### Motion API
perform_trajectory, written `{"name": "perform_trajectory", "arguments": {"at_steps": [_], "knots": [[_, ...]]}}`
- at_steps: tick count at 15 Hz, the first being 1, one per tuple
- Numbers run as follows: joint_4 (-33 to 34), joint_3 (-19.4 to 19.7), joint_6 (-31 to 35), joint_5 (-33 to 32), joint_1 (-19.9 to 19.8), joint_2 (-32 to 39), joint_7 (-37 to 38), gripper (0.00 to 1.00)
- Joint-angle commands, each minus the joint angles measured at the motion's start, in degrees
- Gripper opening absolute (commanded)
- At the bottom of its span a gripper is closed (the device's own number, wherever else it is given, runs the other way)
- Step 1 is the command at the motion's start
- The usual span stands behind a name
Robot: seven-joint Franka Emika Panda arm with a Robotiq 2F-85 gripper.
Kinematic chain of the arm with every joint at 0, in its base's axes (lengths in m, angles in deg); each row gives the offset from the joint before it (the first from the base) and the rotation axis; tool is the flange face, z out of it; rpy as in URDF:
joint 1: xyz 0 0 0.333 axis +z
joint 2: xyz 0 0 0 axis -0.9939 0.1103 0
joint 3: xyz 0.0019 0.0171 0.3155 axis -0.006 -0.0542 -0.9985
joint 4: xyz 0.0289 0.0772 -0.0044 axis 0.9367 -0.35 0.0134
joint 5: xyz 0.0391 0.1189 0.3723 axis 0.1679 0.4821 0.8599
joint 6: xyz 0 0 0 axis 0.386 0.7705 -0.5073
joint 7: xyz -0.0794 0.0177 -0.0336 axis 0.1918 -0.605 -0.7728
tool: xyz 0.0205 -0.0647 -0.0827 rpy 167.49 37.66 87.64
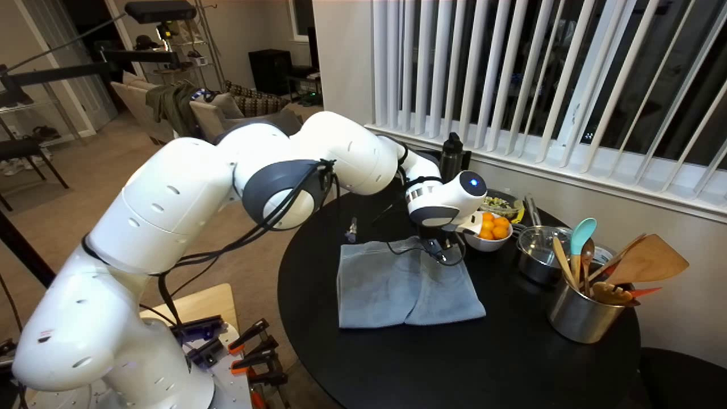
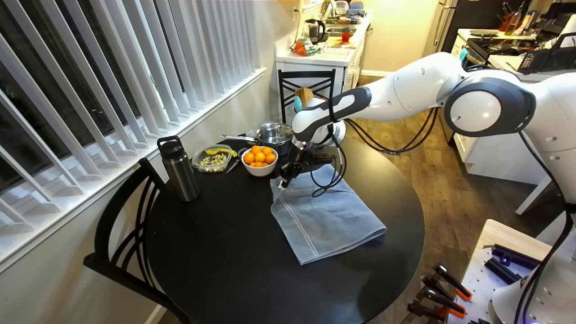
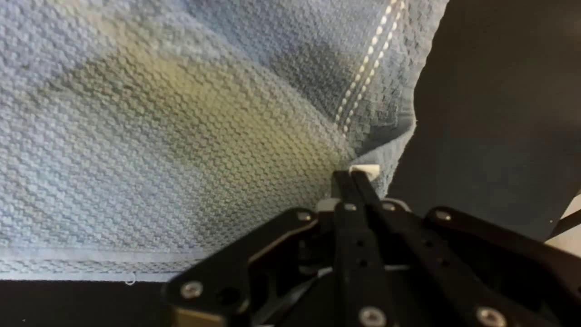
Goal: Fold the towel's length in half
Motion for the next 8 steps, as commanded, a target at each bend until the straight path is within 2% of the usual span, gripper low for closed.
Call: {"name": "perform_trajectory", "arguments": {"at_steps": [1,8], "knots": [[-0.61,-1.79,0.22,-0.73,-0.74,-1.29,0.47,0.01],[4.3,-0.19,1.35,-3.62,2.03,0.37,3.83,0.03]]}}
